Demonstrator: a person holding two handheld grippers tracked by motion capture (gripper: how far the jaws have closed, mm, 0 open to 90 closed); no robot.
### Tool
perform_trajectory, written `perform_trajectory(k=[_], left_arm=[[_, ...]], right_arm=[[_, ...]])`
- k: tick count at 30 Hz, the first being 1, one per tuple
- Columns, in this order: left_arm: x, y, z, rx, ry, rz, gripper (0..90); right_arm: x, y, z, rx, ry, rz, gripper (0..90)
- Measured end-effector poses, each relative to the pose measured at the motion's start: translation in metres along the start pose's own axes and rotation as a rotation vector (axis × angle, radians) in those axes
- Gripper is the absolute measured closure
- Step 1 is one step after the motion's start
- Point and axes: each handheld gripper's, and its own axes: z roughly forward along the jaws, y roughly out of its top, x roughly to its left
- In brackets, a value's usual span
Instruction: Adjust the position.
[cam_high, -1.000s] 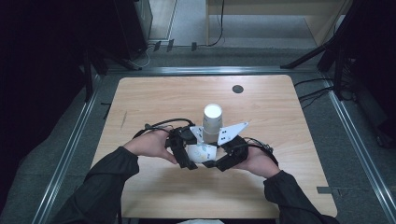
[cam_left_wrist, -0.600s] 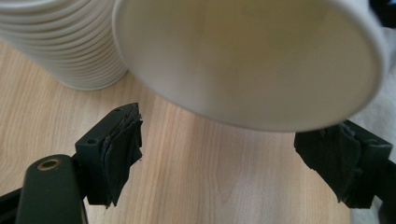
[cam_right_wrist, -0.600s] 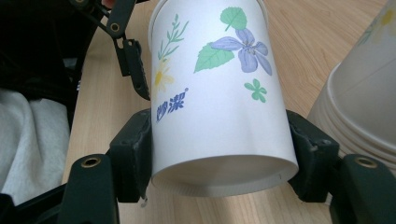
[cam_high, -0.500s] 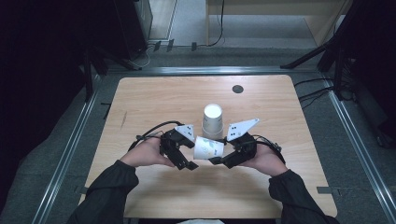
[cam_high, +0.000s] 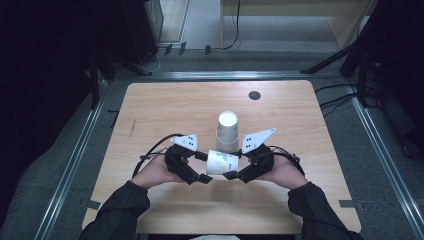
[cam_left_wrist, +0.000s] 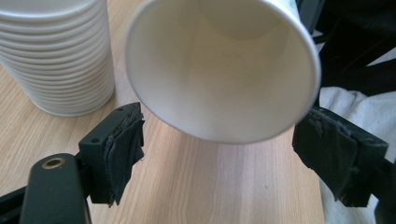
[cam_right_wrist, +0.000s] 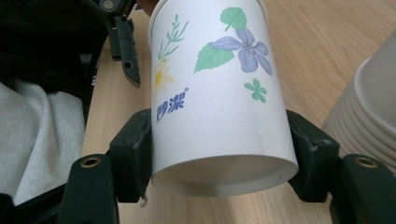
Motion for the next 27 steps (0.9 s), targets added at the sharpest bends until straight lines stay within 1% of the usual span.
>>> perform_trajectory(k=[1, 2, 3, 5, 7, 9, 10, 11, 13, 14, 18, 19, 20, 21, 23, 26, 27], left_arm=[[0.0002, -0.0002, 0.0005, -0.016, -0.01, 0.007, 16.8], [0.0002, -0.0002, 0.0005, -0.016, -0.01, 0.007, 16.8], [-0.0001, -0.0004, 0.001, -0.03, -0.015, 0.021, 16.8], [0.0001, -0.0003, 0.0011, -0.034, -0.021, 0.023, 17.0], [0.0009, -0.0004, 0.0021, -0.043, -0.028, 0.025, 17.1], [0.0009, -0.0006, 0.0023, -0.053, -0.033, 0.03, 20.2], [0.0009, -0.0006, 0.0023, -0.053, -0.033, 0.03, 20.8], [0.0007, -0.0005, 0.0024, -0.06, -0.042, 0.03, 20.9], [0.0001, -0.0004, 0.0021, -0.065, -0.04, 0.035, 21.5], [0.0008, -0.0005, 0.0019, -0.064, -0.051, 0.032, 21.7], [0.0009, -0.0007, 0.0022, -0.062, -0.051, 0.031, 23.7], [0.0008, -0.0007, 0.0022, -0.059, -0.048, 0.032, 24.5], [0.001, -0.0007, 0.0022, -0.045, -0.042, 0.04, 25.0], [0.001, -0.0007, 0.0022, -0.045, -0.042, 0.04, 25.5], [0.0004, -0.0012, 0.0025, -0.036, -0.038, 0.043, 26.8], [0.0006, -0.0013, 0.0021, -0.038, -0.038, 0.044, 27.0], [0.0005, -0.0014, 0.002, -0.04, -0.032, 0.043, 27.0]], right_arm=[[0.0005, 0.0001, 0.001, 0.002, 0.005, -0.004, 34.3], [0.0005, 0.0001, 0.001, 0.002, 0.005, -0.004, 34.3], [0.0013, 0.0002, 0.002, 0.003, 0.006, -0.008, 34.3], [0.0014, 0.0004, 0.0022, 0.003, 0.011, -0.009, 34.3], [0.0019, 0.0011, 0.0032, -0.001, 0.025, -0.009, 34.4], [0.0026, 0.0014, 0.0041, 0.0, 0.033, -0.009, 34.4], [0.0032, 0.0015, 0.0046, 0.001, 0.038, -0.01, 34.4], [0.0033, 0.0016, 0.005, 0.002, 0.041, -0.013, 34.4], [0.0036, 0.0017, 0.005, -0.001, 0.043, -0.014, 34.5], [0.0036, 0.0018, 0.0047, -0.002, 0.046, -0.012, 34.5], [0.0037, 0.002, 0.0042, -0.003, 0.046, -0.011, 34.8], [0.0037, 0.0019, 0.0042, 0.002, 0.043, -0.01, 35.0], [0.0039, 0.0017, 0.0046, 0.004, 0.042, -0.011, 35.1], [0.0038, 0.0016, 0.0051, 0.007, 0.042, -0.013, 35.1], [0.0042, 0.0015, 0.0057, 0.009, 0.037, -0.025, 35.2], [0.0044, 0.002, 0.0055, 0.008, 0.036, -0.026, 35.0], [0.0044, 0.0022, 0.0054, 0.011, 0.033, -0.026, 35.0]])
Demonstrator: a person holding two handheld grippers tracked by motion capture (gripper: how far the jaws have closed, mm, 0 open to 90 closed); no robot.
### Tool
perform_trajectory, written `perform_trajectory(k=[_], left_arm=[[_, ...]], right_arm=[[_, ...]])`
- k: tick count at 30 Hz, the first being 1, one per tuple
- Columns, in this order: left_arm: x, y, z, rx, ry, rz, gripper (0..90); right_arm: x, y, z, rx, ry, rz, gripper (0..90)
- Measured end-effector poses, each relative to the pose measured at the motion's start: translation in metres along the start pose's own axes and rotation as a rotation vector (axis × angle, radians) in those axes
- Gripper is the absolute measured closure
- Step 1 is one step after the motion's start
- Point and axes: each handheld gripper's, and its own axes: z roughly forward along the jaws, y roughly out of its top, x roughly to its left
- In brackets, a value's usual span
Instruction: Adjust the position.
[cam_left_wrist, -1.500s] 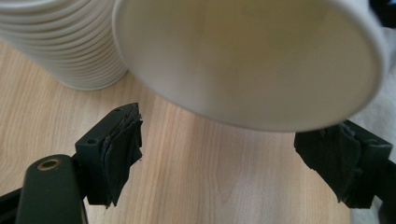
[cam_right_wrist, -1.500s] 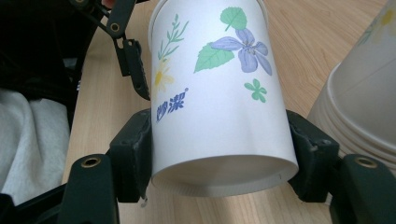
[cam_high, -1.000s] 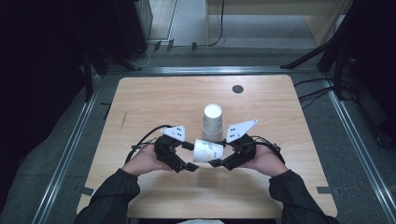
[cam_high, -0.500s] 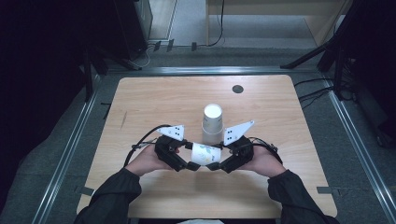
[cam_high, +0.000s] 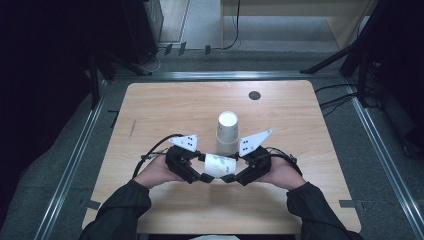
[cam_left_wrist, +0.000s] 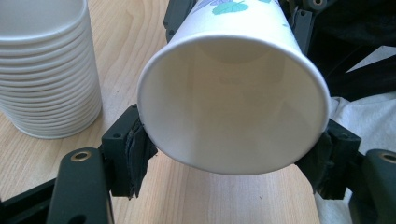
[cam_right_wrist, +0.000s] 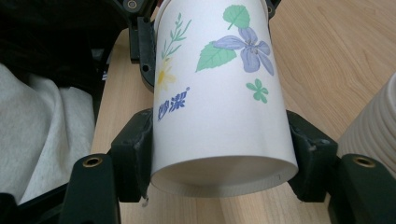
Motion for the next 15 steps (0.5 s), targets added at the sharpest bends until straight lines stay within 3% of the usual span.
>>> perform_trajectory(k=[15], left_arm=[[0.0032, -0.0013, -0.0023, 0.027, -0.006, -0.026, 27.5]], right_arm=[[-0.0002, 0.0016, -0.0002, -0.009, -0.025, 0.004, 30.2]])
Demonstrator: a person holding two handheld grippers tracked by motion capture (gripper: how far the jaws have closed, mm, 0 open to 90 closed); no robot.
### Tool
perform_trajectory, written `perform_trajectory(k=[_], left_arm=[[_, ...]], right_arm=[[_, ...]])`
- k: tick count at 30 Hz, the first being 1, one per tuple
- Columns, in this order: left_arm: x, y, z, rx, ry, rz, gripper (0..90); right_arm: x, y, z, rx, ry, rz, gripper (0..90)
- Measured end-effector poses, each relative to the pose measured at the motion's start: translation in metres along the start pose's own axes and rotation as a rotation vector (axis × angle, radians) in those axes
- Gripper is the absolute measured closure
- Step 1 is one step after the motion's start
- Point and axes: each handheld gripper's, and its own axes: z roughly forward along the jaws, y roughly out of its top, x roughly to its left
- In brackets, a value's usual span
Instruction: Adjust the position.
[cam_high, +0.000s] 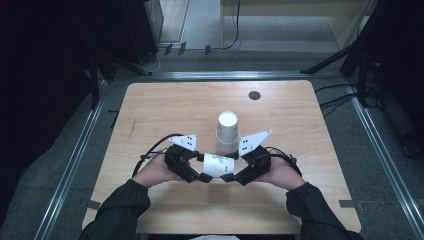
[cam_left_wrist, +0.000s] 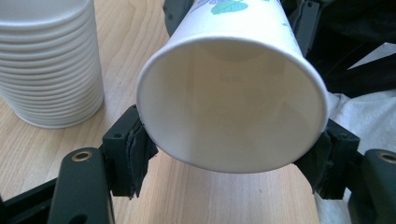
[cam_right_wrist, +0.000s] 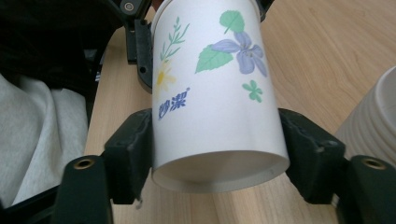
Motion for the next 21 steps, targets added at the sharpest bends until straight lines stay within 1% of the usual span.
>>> perform_trajectory(k=[3, 4, 6, 7, 8, 9, 10, 11, 12, 13, 14, 15, 16, 17, 19, 20, 21], left_arm=[[0.001, 0.0, -0.002, -0.007, -0.005, -0.007, 27.6], [0.001, 0.0, -0.002, -0.007, -0.005, -0.007, 27.7], [0.001, 0.001, -0.005, -0.006, 0.001, -0.006, 27.7], [0.003, 0.003, -0.009, -0.007, 0.004, -0.023, 28.2], [0.003, 0.003, -0.009, -0.007, 0.004, -0.023, 28.1], [0.004, 0.005, -0.01, 0.01, 0.002, -0.022, 28.1], [0.004, 0.009, -0.013, 0.038, 0.025, -0.004, 28.1], [0.004, 0.009, -0.013, 0.038, 0.025, -0.004, 28.1], [0.005, 0.015, -0.018, 0.062, 0.029, 0.001, 28.1], [0.004, 0.018, -0.021, 0.077, 0.04, 0.015, 28.1], [0.004, 0.018, -0.021, 0.077, 0.04, 0.015, 28.1], [0.003, 0.024, -0.026, 0.117, 0.055, 0.023, 28.0], [0.002, 0.028, -0.029, 0.136, 0.066, 0.032, 28.0], [0.002, 0.028, -0.029, 0.136, 0.066, 0.032, 27.9], [-0.001, 0.034, -0.033, 0.178, 0.085, 0.047, 27.9], [-0.003, 0.041, -0.038, 0.219, 0.096, 0.067, 27.7], [-0.003, 0.041, -0.038, 0.219, 0.096, 0.067, 27.7]], right_arm=[[-0.001, 0.001, -0.001, -0.011, 0.006, 0.008, 27.6], [-0.001, 0.001, -0.001, -0.007, 0.01, 0.016, 26.8], [-0.001, 0.0, -0.001, -0.002, 0.012, 0.015, 25.9], [-0.001, 0.0, 0.0, 0.011, 0.002, 0.011, 25.4], [-0.001, 0.0, 0.0, 0.011, 0.002, 0.011, 25.4], [-0.001, 0.0, 0.001, 0.012, -0.003, 0.009, 25.2], [-0.001, 0.0, 0.002, 0.011, -0.008, 0.012, 24.8], [-0.001, 0.0, 0.002, 0.011, -0.008, 0.012, 24.8], [-0.001, 0.0, 0.001, 0.01, -0.015, 0.015, 24.6], [-0.001, 0.0, 0.001, 0.007, -0.018, 0.011, 24.5], [-0.001, 0.0, 0.001, 0.007, -0.018, 0.011, 24.5], [-0.001, 0.0, 0.0, 0.004, -0.027, 0.017, 24.5], [-0.001, 0.0, 0.0, 0.003, -0.026, 0.018, 24.5], [-0.001, 0.0, -0.001, 0.002, -0.029, 0.02, 24.5], [-0.001, 0.0, -0.001, 0.002, -0.029, 0.022, 24.4], [-0.001, 0.0, -0.001, 0.001, -0.033, 0.025, 24.0], [-0.001, 0.0, -0.001, 0.001, -0.033, 0.025, 24.0]])
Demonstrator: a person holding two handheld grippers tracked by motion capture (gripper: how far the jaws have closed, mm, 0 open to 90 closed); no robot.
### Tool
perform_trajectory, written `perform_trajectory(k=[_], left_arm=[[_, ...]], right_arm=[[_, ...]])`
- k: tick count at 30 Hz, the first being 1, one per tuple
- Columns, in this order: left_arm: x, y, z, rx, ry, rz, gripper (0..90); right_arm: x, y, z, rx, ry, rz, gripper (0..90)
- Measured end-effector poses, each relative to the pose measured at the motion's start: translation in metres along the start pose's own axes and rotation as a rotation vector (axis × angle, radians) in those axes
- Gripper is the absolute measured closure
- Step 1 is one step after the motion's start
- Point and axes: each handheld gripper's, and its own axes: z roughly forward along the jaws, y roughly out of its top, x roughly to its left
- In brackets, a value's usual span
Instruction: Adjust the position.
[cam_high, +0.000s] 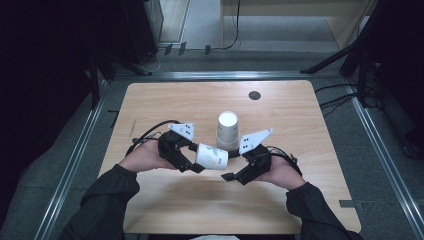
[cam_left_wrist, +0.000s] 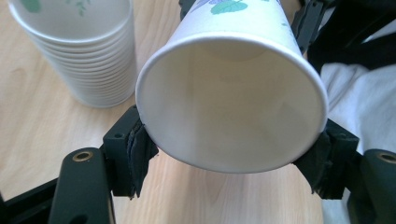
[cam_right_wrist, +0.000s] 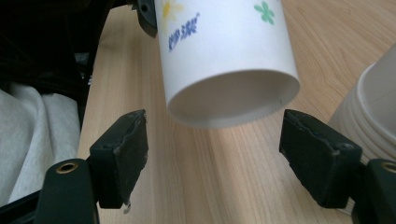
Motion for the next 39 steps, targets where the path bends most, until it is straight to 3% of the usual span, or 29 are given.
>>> perform_trajectory(k=[1, 7, 9, 13, 17, 23, 32, 39], left_arm=[[-0.001, 0.005, -0.006, 0.032, 0.004, 0.007, 27.7], [0.002, 0.017, -0.012, 0.109, 0.053, 0.003, 27.7], [0.002, 0.022, -0.009, 0.169, 0.074, 0.013, 27.6], [0.0, 0.026, -0.003, 0.221, 0.088, 0.02, 27.6], [0.001, 0.03, 0.005, 0.274, 0.071, 0.002, 27.5], [-0.001, 0.036, 0.018, 0.347, 0.105, 0.021, 27.7], [-0.003, 0.034, 0.017, 0.34, 0.099, 0.024, 28.1], [-0.007, 0.038, 0.025, 0.384, 0.089, 0.049, 28.1]], right_arm=[[0.0, 0.0, -0.001, -0.004, -0.004, -0.002, 23.7], [0.0, 0.0, 0.001, -0.005, -0.006, 0.003, 23.6], [0.0, 0.0, 0.003, 0.006, -0.012, -0.001, 23.4], [0.0, 0.0, 0.005, 0.014, -0.024, -0.006, 23.3], [0.0, 0.0, 0.007, 0.019, -0.025, -0.006, 23.3], [0.001, -0.002, 0.018, 0.062, -0.027, -0.018, 23.3], [-0.001, -0.003, 0.014, 0.055, -0.041, -0.012, 23.6], [0.0, -0.003, 0.016, 0.064, -0.039, -0.017, 23.6]])
